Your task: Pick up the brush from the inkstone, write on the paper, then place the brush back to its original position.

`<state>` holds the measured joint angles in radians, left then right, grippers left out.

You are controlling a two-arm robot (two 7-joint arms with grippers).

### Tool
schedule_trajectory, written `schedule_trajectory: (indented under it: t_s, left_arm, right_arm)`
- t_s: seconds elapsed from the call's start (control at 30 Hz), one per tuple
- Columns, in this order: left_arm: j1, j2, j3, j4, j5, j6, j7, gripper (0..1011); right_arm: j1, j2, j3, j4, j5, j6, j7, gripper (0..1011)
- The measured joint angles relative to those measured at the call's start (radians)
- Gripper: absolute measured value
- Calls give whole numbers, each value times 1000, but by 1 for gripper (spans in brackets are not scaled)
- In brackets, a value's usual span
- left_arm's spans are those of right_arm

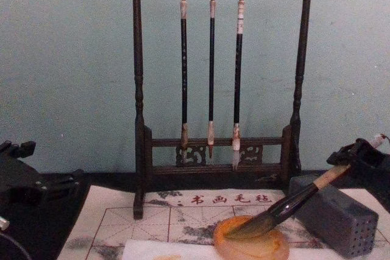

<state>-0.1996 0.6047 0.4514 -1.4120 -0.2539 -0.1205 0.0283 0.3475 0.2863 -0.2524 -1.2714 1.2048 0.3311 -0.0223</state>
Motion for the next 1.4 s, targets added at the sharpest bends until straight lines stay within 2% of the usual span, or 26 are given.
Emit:
schedule_trajectory:
  t_s: [0.23, 0.37, 0.83, 1.03, 1.13, 1.4]
  left_arm:
    - [0, 0, 0, 0, 0, 0, 0, 1001]
    - [0, 0, 0, 0, 0, 0, 0, 1001]
    - [0, 0, 0, 0, 0, 0, 0, 1001]
    - [0, 0, 0, 0, 0, 0, 0, 1001]
    - [0, 0, 0, 0, 0, 0, 0, 1001]
    - [0, 0, 0, 0, 0, 0, 0, 1001]
  right_arm:
    - [0, 0, 0, 0, 0, 0, 0, 198]
    - [0, 8, -8, -6, 0, -21, 12, 197]
    - [-22, 71, -40, -98, 2, -90, 105, 195]
    - [-43, 117, -70, -150, -40, -141, 159, 197]
    - [-57, 149, -89, -183, -74, -177, 196, 197]
    - [-83, 199, -118, -242, -157, -243, 277, 197]
